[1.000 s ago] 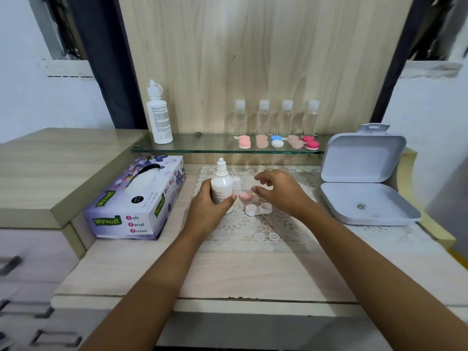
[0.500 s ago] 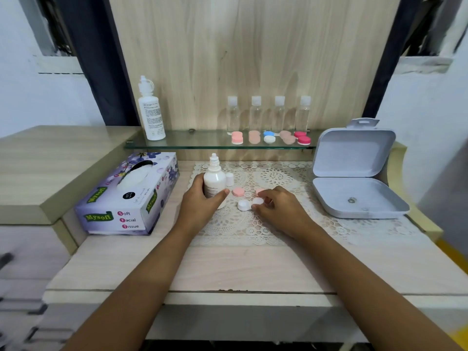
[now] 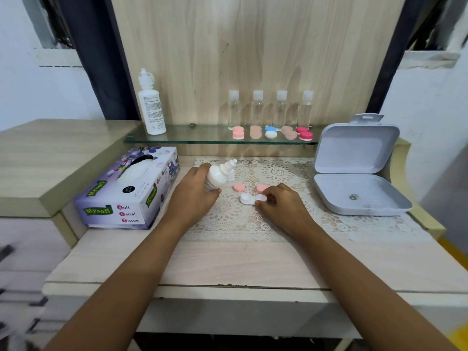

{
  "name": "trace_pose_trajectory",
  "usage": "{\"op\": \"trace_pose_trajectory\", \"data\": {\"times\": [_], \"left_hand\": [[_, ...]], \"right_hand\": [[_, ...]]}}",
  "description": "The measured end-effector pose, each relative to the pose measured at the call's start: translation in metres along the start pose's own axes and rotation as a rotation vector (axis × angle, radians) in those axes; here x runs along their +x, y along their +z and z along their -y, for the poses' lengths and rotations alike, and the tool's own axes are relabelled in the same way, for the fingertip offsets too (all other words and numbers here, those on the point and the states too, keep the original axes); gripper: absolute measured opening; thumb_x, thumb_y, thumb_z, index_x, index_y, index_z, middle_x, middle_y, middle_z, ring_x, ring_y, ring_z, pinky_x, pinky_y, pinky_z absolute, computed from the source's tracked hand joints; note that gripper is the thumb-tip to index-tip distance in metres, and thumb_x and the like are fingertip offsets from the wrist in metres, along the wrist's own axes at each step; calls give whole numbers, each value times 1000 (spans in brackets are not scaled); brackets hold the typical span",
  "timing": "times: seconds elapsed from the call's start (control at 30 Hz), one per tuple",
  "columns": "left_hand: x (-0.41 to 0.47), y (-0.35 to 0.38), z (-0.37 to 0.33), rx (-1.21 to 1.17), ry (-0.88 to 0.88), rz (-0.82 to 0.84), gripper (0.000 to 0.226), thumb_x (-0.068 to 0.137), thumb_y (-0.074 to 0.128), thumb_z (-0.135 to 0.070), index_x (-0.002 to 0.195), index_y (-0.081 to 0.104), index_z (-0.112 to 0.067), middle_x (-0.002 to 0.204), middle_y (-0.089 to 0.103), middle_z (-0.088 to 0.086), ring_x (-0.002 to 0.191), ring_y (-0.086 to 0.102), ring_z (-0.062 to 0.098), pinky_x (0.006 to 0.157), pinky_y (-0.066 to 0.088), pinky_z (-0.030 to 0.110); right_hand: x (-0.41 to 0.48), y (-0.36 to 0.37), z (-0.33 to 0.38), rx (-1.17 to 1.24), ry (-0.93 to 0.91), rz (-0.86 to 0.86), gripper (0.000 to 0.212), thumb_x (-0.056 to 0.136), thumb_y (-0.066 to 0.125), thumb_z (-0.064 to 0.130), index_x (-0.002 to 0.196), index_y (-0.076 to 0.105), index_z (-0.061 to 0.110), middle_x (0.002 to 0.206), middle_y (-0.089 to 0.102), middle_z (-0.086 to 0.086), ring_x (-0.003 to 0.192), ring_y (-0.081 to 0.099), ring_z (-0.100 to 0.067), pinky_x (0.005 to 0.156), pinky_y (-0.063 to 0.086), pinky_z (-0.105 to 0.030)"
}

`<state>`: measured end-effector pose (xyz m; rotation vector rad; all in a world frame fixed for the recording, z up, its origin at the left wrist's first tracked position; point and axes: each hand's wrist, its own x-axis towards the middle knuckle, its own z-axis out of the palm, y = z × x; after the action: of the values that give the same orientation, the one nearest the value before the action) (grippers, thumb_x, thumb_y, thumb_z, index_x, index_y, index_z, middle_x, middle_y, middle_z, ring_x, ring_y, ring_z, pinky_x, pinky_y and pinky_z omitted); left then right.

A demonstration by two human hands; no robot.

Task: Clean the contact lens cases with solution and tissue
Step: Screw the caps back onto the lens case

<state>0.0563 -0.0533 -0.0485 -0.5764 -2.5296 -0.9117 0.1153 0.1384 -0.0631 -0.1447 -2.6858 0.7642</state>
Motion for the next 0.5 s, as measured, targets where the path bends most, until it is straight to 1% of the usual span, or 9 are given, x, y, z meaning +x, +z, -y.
{"op": "trace_pose_trajectory", "data": {"times": [0.07, 0.17, 0.27, 0.4, 0.5], "left_hand": [[1, -3, 2, 88, 65, 28, 51, 83, 66, -22, 130, 46, -17, 120, 54, 5, 105, 51, 24, 75, 39, 31], [5, -5, 6, 232, 146, 56, 56, 83, 66, -25, 134, 43, -17, 122, 54, 7, 108, 52, 25, 83, 45, 39], [12, -8, 9, 332, 218, 75, 57, 83, 67, -22, 134, 44, -15, 123, 55, 9, 109, 52, 28, 89, 44, 42], [18, -9, 10, 438, 323, 79, 55, 81, 69, -17, 131, 48, -11, 117, 59, 12, 105, 54, 31, 85, 43, 41], [18, -8, 11, 484, 373, 77, 54, 78, 72, -19, 128, 51, -11, 114, 61, 12, 101, 55, 31, 83, 44, 41]], "right_hand": [[0, 0, 0, 8, 2, 0, 32, 85, 61, 28, 112, 63, 11, 105, 58, -7, 99, 53, -21, 80, 40, -27], [-1, 0, -1, 29, 14, -6, 32, 85, 61, 27, 113, 63, 12, 105, 57, -6, 99, 53, -19, 77, 36, -24], [-1, 0, -1, 28, 15, -5, 33, 85, 61, 27, 114, 63, 12, 106, 57, -6, 100, 53, -19, 77, 34, -22], [-1, 0, -1, 21, 7, 1, 34, 86, 60, 27, 116, 62, 11, 107, 57, -7, 101, 53, -20, 77, 35, -23], [-1, 0, -2, 19, -1, -5, 33, 86, 61, 28, 115, 62, 12, 106, 57, -7, 100, 53, -20, 76, 35, -23]]}}
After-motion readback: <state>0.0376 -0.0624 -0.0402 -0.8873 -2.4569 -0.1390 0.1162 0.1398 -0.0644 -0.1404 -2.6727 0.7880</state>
